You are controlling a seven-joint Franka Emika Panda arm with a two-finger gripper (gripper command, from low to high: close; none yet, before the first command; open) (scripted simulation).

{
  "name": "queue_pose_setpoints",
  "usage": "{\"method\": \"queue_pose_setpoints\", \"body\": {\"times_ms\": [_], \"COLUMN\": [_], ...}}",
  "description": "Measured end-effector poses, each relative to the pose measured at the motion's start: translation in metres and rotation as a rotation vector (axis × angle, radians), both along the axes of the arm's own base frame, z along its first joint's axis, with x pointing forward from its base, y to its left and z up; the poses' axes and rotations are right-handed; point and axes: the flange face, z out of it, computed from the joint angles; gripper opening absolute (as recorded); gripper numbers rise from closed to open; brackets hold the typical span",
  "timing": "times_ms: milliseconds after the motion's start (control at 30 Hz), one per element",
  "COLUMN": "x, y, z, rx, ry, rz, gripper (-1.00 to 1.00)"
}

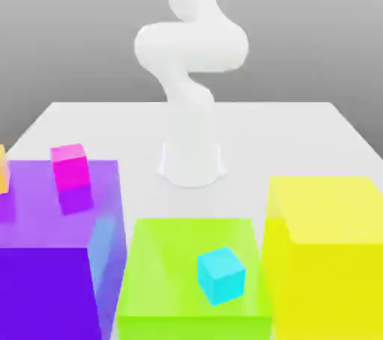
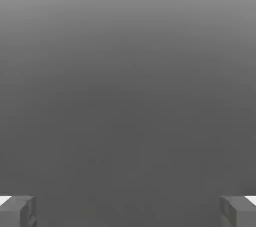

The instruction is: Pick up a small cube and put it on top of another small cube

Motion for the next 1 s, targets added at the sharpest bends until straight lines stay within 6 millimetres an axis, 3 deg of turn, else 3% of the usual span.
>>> {"method": "queue_pose_setpoints", "body": {"times_ms": [167, 367, 533, 733, 833, 900, 1000], "x": [0.031, 0.033, 0.005, -0.058, -0.093, -0.116, -0.127], "y": [0.072, 0.166, 0.238, 0.307, 0.317, 0.304, 0.267], "z": [-0.072, -0.162, -0.239, -0.331, -0.388, -0.434, -0.471], "rx": [-0.021, -0.071, -0.136, -0.244, -0.333, -0.42, -0.487], "ry": [0.135, 0.292, 0.418, 0.561, 0.631, 0.681, 0.678], "rz": [0.212, 0.46, 0.658, 0.885, 1.0, 1.089, 1.14], "gripper": [0.0, 0.0, 0.0, 0.0, 0.0, 0.0, 0.0]}}
